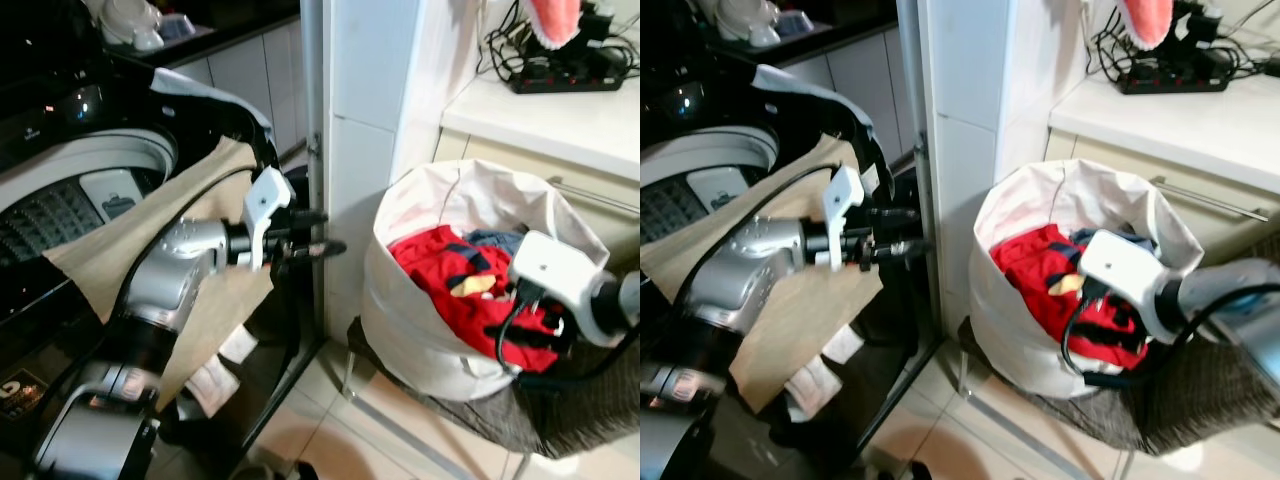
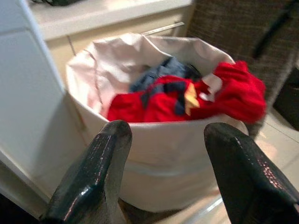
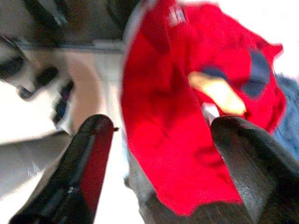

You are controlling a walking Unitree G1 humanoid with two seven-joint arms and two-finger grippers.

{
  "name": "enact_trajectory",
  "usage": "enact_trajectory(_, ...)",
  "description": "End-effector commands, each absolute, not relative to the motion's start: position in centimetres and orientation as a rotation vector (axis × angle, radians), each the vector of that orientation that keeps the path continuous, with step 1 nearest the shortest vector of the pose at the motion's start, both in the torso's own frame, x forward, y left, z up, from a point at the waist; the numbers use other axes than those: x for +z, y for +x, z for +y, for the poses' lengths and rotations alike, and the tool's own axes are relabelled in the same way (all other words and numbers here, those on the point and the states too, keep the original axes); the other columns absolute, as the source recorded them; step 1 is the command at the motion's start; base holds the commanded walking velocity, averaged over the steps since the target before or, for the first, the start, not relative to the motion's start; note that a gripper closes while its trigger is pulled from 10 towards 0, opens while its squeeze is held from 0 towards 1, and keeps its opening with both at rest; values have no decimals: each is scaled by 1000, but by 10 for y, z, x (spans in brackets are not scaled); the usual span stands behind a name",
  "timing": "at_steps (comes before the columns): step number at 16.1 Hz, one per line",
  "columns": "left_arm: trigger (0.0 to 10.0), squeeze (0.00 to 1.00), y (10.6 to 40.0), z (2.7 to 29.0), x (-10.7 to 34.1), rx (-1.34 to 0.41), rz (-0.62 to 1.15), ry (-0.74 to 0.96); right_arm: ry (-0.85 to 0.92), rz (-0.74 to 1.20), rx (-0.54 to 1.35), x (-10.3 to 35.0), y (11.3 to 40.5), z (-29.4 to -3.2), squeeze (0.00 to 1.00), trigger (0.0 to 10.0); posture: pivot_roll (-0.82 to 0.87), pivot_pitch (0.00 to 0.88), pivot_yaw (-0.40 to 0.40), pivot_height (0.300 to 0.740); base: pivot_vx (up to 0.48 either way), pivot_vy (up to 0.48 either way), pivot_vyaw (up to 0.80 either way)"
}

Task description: Clothes washing

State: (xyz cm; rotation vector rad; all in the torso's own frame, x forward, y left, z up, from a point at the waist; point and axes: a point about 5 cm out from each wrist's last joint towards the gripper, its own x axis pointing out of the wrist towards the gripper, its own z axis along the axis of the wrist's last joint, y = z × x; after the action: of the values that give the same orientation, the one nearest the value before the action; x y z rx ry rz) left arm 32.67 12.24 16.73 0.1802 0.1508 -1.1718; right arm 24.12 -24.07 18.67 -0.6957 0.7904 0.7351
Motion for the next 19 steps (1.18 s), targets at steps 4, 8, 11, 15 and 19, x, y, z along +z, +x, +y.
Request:
enact_trajectory(4, 10000, 0, 314, 115, 172, -1199, 190, 174, -849, 750, 632, 162, 262, -259, 0, 10000, -100, 0, 62, 740, 0, 0, 0)
enact_trajectory(8, 10000, 0, 308, 113, 169, -1208, 218, 184, -855, 778, 650, 145, 265, -265, 0, 10000, -98, 0, 67, 740, 0, 0, 0)
enact_trajectory(11, 10000, 0, 308, 110, 170, -1189, 225, 184, -854, 752, 666, 133, 274, -270, 0, 2431, -97, 0, 67, 740, 0, 0, 0)
enact_trajectory(15, 10000, 0, 310, 109, 169, -1150, 231, 195, -912, 688, 603, 130, 291, -276, 0, 0, -89, 0, 59, 740, 0, 0, 0)
enact_trajectory(19, 10000, 0, 311, 113, 170, -1119, 231, 200, -877, 598, 627, 143, 305, -270, 0, 0, -78, 0, 46, 740, 0, 0, 0)
